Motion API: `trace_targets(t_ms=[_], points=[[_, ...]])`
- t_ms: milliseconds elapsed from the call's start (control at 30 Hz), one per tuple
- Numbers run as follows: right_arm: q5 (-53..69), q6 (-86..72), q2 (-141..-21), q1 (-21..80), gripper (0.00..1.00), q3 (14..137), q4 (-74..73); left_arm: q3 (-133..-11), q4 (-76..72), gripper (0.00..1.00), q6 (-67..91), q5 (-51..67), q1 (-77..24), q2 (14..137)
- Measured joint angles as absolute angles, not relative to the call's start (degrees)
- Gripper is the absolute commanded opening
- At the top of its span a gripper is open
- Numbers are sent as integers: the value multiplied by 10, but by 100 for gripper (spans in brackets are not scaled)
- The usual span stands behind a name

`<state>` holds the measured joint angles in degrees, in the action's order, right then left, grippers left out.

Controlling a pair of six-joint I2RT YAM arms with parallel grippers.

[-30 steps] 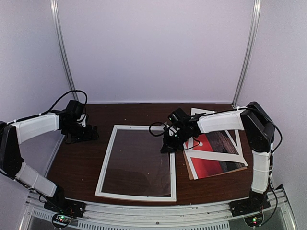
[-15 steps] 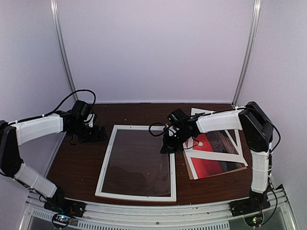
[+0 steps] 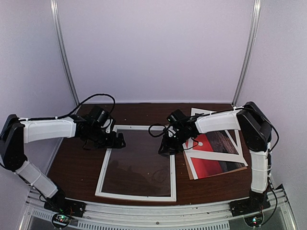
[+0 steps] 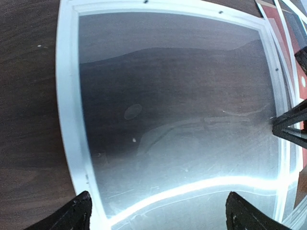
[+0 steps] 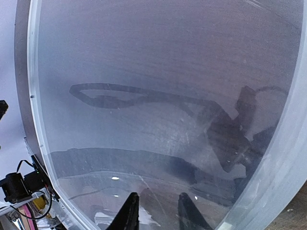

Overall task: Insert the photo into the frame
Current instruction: Place the glass panel at the frame body.

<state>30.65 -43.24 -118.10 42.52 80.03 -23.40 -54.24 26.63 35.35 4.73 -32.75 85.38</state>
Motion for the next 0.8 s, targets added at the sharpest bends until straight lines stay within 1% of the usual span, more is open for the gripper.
trace_targets(t_ms=[367, 600, 800], points=[[306, -432, -1184, 427, 34, 801, -234, -543, 213, 98, 401, 68, -413, 917], [306, -432, -1184, 427, 34, 801, -234, -544, 205, 97, 414, 72, -428, 937], [306, -432, -1184, 427, 34, 801, -235, -536, 218, 98, 415, 65, -433, 918]])
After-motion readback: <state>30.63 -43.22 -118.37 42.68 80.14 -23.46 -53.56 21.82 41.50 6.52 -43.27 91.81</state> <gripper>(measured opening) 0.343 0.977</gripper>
